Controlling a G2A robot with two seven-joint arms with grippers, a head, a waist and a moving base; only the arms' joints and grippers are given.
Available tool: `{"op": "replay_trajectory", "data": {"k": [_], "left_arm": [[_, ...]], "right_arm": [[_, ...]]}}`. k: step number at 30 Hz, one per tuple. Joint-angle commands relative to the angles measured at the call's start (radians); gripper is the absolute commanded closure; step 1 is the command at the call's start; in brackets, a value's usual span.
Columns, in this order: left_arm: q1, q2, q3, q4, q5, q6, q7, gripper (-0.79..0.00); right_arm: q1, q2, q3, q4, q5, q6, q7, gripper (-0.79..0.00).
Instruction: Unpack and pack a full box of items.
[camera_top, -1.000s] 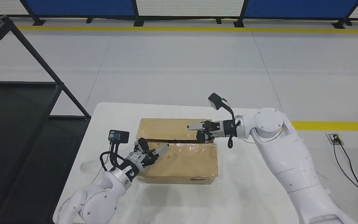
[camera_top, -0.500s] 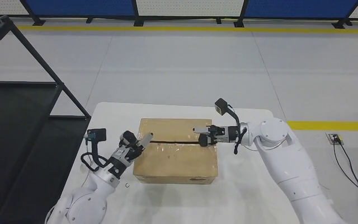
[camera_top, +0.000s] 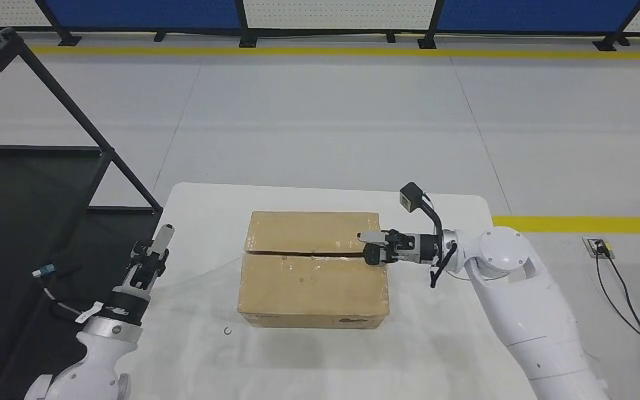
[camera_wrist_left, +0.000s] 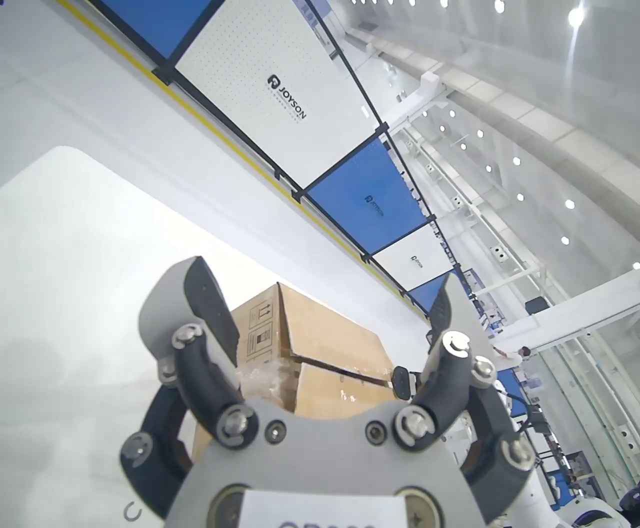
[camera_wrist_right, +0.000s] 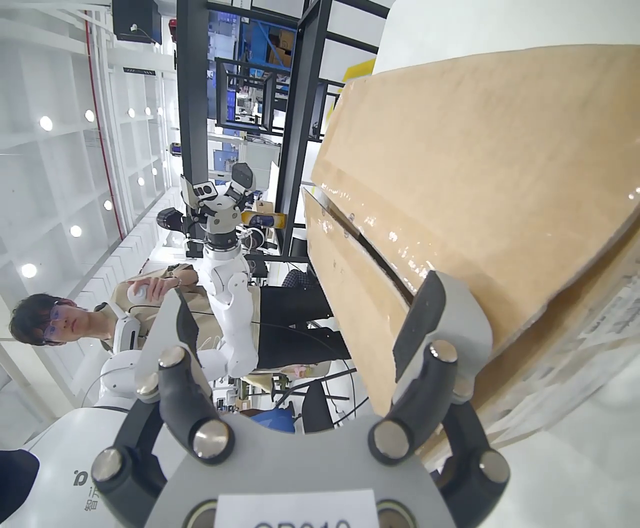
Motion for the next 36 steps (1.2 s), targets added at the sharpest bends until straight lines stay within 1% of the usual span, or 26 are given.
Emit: {"op": "replay_trajectory", "data": {"k": [1, 10, 14, 19, 26, 36], "left_arm": [[0.000, 0.000, 0.000, 0.000, 0.000, 0.000, 0.000, -0.785], [0.006, -0.001, 0.003, 0.005, 0.002, 0.003, 0.007, -0.785], [0.013, -0.009, 0.025, 0.030, 0.022, 0.044, 0.085, -0.785], [0.006, -0.016, 0.067, 0.059, 0.060, 0.050, 0.148, -0.785], [0.003, -0.020, 0.081, 0.067, 0.066, 0.038, 0.150, -0.785], [0.009, -0.020, 0.087, 0.074, 0.071, 0.039, 0.140, -0.785]], "right_arm": [[0.000, 0.000, 0.000, 0.000, -0.001, -0.001, 0.000, -0.785], [0.000, 0.000, 0.000, 0.000, -0.001, -0.001, 0.000, -0.785], [-0.017, 0.001, -0.002, -0.012, 0.006, 0.019, -0.026, -0.785], [-0.003, 0.002, -0.010, 0.024, 0.028, 0.054, -0.021, -0.785], [0.009, 0.002, -0.024, 0.059, 0.051, 0.037, -0.019, -0.785], [0.009, 0.002, -0.024, 0.059, 0.051, 0.037, -0.019, -0.785]]}}
